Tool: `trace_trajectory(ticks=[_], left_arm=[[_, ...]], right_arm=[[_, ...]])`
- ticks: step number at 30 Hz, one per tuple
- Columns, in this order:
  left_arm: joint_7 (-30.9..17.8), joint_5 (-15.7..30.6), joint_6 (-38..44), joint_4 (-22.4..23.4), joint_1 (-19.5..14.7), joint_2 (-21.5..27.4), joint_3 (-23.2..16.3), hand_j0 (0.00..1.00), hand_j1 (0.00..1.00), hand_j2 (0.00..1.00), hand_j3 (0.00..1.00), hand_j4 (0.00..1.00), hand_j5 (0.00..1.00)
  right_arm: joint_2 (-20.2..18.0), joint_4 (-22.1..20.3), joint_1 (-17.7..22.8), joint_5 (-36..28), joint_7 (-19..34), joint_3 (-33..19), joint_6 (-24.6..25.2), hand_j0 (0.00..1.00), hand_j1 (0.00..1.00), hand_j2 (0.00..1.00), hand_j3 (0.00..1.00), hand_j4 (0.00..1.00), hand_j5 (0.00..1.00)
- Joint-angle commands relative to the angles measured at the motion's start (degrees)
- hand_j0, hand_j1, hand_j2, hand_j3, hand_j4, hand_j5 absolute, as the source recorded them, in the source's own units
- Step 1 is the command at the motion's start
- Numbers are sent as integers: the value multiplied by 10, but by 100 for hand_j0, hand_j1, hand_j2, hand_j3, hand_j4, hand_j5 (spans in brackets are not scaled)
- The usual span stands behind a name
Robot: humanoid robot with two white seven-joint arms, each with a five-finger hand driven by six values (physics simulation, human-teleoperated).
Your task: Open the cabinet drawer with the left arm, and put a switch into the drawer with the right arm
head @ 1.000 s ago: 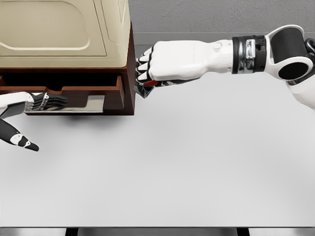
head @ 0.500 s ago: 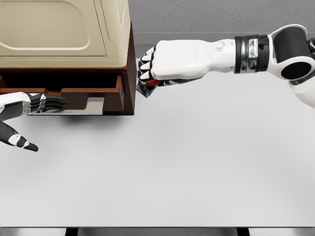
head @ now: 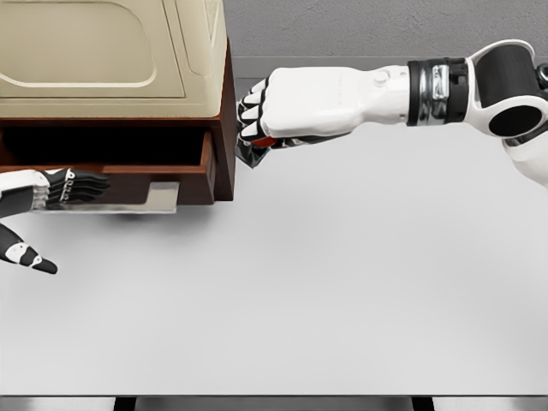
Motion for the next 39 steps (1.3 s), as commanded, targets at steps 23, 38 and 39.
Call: trace_trajectory(ticks=[23, 38, 39], left_arm=[[4, -81, 9, 9, -5, 7, -8, 100, 100, 100, 100, 100, 100], [4, -81, 9, 10, -4, 9, -8, 100, 100, 100, 100, 100, 100], [4, -81, 9, 10, -5, 9, -8, 100, 100, 100, 100, 100, 100]], right_arm=[[96, 7, -47, -8, 0, 21, 69, 46, 46, 46, 46, 46, 46], [162, 96, -72, -6, 0, 55, 81, 45, 45, 45, 45, 45, 45], [163, 102, -72, -6, 0, 55, 81, 45, 45, 45, 45, 45, 45]])
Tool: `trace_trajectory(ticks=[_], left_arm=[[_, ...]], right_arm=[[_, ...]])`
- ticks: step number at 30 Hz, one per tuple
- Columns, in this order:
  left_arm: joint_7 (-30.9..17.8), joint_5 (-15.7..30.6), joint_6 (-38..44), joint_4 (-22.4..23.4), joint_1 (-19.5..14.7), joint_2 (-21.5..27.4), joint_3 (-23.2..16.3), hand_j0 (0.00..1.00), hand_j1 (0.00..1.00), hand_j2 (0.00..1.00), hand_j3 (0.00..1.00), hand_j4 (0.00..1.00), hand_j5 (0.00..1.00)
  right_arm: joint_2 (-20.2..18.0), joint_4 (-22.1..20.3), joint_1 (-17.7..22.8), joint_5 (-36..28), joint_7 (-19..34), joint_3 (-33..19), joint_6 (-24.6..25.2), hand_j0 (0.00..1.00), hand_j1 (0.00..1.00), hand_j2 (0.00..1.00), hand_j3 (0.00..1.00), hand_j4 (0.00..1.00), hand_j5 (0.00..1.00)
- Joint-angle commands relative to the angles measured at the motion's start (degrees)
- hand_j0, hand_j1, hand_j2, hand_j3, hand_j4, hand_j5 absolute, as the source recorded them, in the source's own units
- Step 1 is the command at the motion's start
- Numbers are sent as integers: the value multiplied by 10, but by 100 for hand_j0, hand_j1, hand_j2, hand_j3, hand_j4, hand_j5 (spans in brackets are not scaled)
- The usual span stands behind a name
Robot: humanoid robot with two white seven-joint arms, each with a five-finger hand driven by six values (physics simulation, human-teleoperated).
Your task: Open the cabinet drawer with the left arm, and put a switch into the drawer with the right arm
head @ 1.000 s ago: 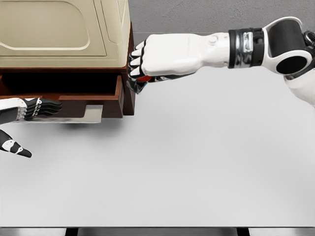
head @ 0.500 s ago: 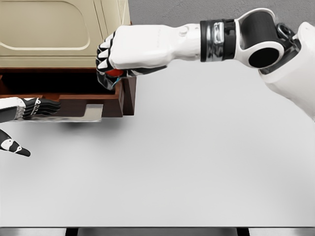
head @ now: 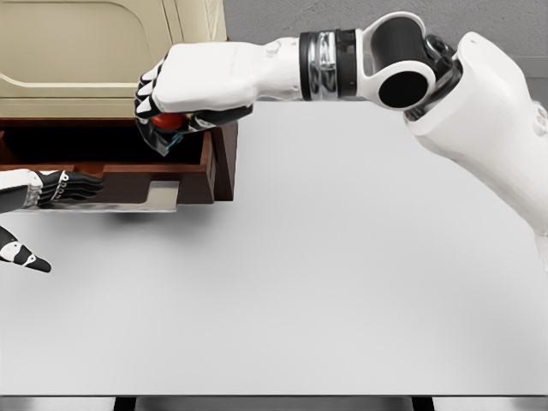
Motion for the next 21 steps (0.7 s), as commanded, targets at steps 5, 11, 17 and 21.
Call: trace_trajectory(ticks=[5, 11, 17, 21], left_arm=[[-2, -55, 5, 6, 1, 1, -8, 100, 100, 100, 100, 100, 100], [-2, -55, 5, 7, -2, 1, -7, 100, 100, 100, 100, 100, 100], [-2, -53, 5, 7, -2, 2, -7, 100, 100, 100, 100, 100, 100], [-2, -53, 5, 6, -1, 6, -7, 100, 100, 100, 100, 100, 100]], right_arm=[[18, 50, -4, 1, 0, 10, -3, 45, 45, 45, 45, 45, 45], [22, 64, -4, 2, 0, 12, -3, 43, 43, 43, 43, 43, 43], [30, 74, -3, 4, 0, 12, -5, 43, 43, 43, 43, 43, 43], [40, 91, -3, 12, 0, 17, -5, 43, 43, 43, 43, 43, 43]])
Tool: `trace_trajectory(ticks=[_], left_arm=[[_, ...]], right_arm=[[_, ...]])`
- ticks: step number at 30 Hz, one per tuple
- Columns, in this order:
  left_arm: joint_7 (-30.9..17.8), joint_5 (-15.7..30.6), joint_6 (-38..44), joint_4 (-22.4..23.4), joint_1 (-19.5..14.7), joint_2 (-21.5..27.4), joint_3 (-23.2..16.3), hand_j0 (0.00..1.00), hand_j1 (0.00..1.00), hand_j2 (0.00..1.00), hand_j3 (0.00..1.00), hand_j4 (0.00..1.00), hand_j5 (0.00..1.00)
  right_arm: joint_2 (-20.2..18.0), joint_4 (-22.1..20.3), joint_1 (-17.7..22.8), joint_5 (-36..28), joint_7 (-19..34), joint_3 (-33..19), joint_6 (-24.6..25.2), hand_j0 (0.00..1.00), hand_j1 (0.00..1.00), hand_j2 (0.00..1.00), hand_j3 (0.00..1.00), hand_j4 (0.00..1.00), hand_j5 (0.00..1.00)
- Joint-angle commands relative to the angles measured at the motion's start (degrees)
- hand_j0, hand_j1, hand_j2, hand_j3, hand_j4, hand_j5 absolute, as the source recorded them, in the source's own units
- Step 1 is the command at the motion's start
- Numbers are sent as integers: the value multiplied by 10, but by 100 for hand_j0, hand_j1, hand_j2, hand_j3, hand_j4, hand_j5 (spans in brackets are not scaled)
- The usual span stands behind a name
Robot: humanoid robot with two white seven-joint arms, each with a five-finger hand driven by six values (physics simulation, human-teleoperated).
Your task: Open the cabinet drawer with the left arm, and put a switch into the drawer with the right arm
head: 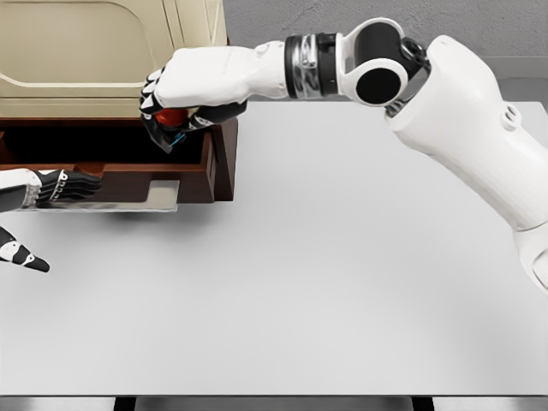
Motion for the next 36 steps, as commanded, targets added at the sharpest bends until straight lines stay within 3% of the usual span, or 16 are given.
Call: trace_trajectory(ticks=[1, 5, 7, 8, 9, 15, 17, 18, 22, 25, 27, 30, 33, 36], left_arm=[[0, -51, 4, 6, 0, 9, -7, 100, 100, 100, 100, 100, 100], [0, -51, 4, 6, 2, 19, -7, 100, 100, 100, 100, 100, 100], [0, -51, 4, 6, 2, 19, -7, 100, 100, 100, 100, 100, 100], [0, -51, 4, 6, 3, 20, -7, 100, 100, 100, 100, 100, 100], [0, -51, 4, 6, 3, 20, -7, 100, 100, 100, 100, 100, 100], [0, -51, 4, 6, 5, 20, -7, 100, 100, 100, 100, 100, 100], [0, -51, 4, 6, 5, 20, -7, 100, 100, 100, 100, 100, 100], [0, -51, 4, 6, 5, 20, -7, 100, 100, 100, 100, 100, 100], [0, -51, 4, 6, -1, 22, -7, 100, 100, 100, 100, 100, 100], [0, -51, 4, 6, -8, 23, -3, 100, 100, 100, 100, 100, 100], [0, -51, 3, 6, -10, 28, 0, 100, 100, 100, 100, 100, 100], [0, -50, 4, 6, -14, 28, 7, 100, 100, 100, 100, 100, 100], [0, -47, 3, 6, -27, 31, 7, 100, 100, 100, 100, 100, 100], [0, -34, 2, 6, -42, 33, 8, 100, 100, 100, 100, 100, 100]], right_arm=[[8, 10, 0, 0, 0, 2, 1, 43, 43, 43, 43, 43, 43], [14, 11, 0, 0, 0, 2, 1, 44, 44, 44, 44, 44, 44], [15, 22, 0, 0, 0, 1, 2, 51, 51, 51, 51, 51, 51], [15, 26, 0, 0, 0, 1, 7, 69, 69, 69, 69, 69, 69], [15, 27, 1, 0, 0, 1, 16, 100, 100, 100, 100, 100, 100], [12, 20, 3, 0, 0, 0, 8, 100, 100, 100, 100, 100, 100], [-4, 20, 4, -1, 0, -4, -39, 100, 100, 100, 100, 100, 100], [-29, 19, 9, -1, 0, -5, -71, 100, 100, 100, 100, 100, 100], [-127, -10, 32, -7, 0, -19, -72, 100, 100, 100, 100, 100, 100], [-196, -59, 76, -14, 0, -58, -72, 100, 100, 100, 100, 100, 100], [-226, -60, 98, -18, 0, -83, -72, 100, 100, 100, 100, 100, 100], [-262, -57, 134, -18, 0, -124, -72, 100, 100, 100, 100, 100, 100], [-273, -44, 150, -18, 0, -121, -72, 100, 100, 100, 100, 100, 100], [-273, 29, 155, -18, 0, -124, -72, 100, 100, 100, 100, 100, 100]])
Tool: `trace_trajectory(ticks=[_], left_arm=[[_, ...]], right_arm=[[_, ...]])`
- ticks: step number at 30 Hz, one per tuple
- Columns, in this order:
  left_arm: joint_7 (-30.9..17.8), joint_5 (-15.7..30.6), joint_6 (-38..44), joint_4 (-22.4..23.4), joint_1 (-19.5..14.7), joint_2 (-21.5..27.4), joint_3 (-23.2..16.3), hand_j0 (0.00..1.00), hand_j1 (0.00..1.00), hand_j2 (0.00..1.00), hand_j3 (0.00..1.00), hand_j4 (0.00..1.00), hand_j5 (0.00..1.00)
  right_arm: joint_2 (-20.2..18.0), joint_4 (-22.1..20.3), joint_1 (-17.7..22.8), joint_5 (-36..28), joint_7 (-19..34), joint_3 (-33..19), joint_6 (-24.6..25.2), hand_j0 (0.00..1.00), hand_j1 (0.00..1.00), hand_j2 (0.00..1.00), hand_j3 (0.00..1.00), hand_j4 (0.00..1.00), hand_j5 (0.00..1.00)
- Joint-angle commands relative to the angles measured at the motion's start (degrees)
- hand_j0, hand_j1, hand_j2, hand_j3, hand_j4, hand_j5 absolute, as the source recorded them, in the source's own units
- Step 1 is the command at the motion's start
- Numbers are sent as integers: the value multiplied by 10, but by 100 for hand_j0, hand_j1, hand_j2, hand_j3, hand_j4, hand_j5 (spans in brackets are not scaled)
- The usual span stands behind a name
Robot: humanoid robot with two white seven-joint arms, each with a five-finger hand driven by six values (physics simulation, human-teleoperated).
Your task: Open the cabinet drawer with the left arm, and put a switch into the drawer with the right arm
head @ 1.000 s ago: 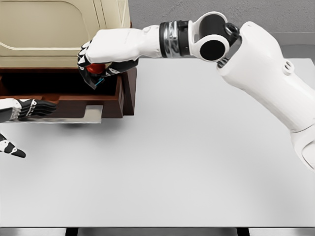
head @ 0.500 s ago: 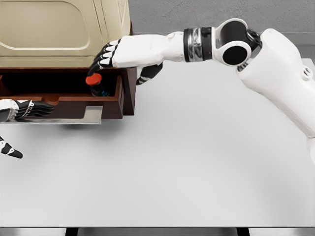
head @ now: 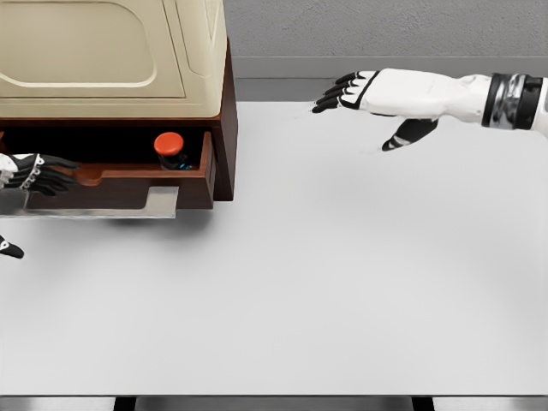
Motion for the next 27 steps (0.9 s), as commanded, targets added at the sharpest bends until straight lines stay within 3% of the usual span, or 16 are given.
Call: trace_trajectory(ticks=[1, 4, 8, 9, 12, 13, 19, 27], left_arm=[[5, 29, 1, 0, -7, 5, 7, 100, 100, 100, 100, 100, 100], [5, 40, 0, 0, -24, 17, 7, 100, 100, 100, 100, 100, 100], [5, 59, 0, 0, -58, 24, 7, 100, 100, 100, 100, 100, 100], [5, 61, -2, 0, -78, 14, 8, 100, 100, 100, 100, 100, 100], [5, 84, -4, 0, -125, -94, 9, 100, 100, 100, 100, 100, 100], [5, 85, -4, 0, -135, -108, 9, 100, 100, 100, 100, 100, 100], [5, 86, -6, 0, -137, -204, 7, 100, 100, 100, 100, 100, 100], [5, 86, -5, 0, -123, -230, -1, 100, 100, 100, 100, 100, 100]], right_arm=[[-6, 48, 1, -3, 0, -3, 2, 100, 100, 100, 100, 100, 100], [-6, 84, 16, -3, 0, -3, 2, 100, 100, 100, 100, 100, 100], [-9, 85, 19, -3, 0, -5, 2, 100, 100, 100, 100, 100, 100], [-8, 84, 19, -3, 0, -5, 2, 100, 100, 100, 100, 100, 100], [-9, 85, 27, -3, 0, -4, 2, 100, 100, 100, 100, 100, 100], [-9, 85, 30, -3, 0, -4, 2, 100, 100, 100, 100, 100, 100], [-20, 85, 46, -3, 0, -10, 2, 100, 100, 100, 100, 100, 100], [-20, 109, 51, -3, 0, -11, 2, 100, 100, 100, 100, 100, 100]])
